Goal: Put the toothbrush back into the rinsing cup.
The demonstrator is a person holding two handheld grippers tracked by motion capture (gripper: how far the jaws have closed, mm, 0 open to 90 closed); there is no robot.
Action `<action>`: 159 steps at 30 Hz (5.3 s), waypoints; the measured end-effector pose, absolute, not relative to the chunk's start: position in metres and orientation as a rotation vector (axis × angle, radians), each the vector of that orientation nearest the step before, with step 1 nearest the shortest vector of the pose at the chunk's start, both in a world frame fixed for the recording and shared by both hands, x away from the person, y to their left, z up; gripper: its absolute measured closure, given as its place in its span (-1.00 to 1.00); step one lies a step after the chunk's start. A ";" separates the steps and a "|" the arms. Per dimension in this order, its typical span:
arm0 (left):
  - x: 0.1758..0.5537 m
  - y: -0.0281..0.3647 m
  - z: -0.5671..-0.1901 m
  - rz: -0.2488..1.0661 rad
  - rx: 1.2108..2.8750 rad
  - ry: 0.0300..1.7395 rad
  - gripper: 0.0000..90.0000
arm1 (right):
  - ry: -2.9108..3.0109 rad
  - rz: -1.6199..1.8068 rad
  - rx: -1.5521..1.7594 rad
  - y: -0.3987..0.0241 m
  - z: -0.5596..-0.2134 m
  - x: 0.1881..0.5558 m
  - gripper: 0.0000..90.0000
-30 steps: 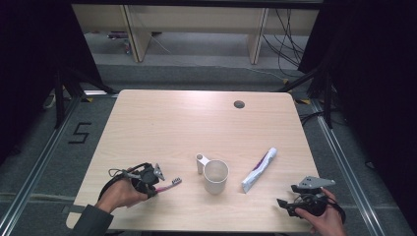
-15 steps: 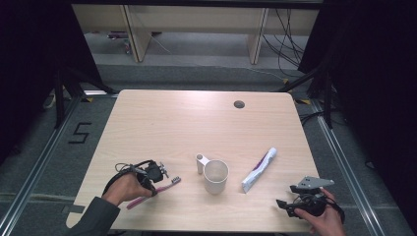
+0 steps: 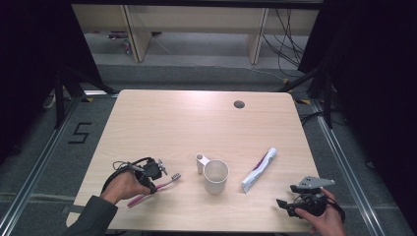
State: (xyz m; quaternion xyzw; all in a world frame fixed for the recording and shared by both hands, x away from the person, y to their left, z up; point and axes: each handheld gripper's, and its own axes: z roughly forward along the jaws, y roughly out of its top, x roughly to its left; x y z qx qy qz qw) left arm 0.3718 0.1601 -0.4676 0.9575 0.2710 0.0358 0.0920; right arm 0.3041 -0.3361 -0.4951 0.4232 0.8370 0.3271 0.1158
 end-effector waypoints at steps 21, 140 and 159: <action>0.360 0.174 -0.444 0.334 2.379 0.812 0.84 | 2.443 0.958 1.245 -0.337 -0.495 0.304 -0.51; 0.390 0.088 -0.425 0.432 1.608 0.733 0.84 | 2.456 0.974 1.192 -0.339 -0.496 0.307 -0.51; 0.386 0.091 -0.444 0.413 1.650 0.739 0.83 | 2.454 0.965 1.197 -0.338 -0.496 0.306 -0.51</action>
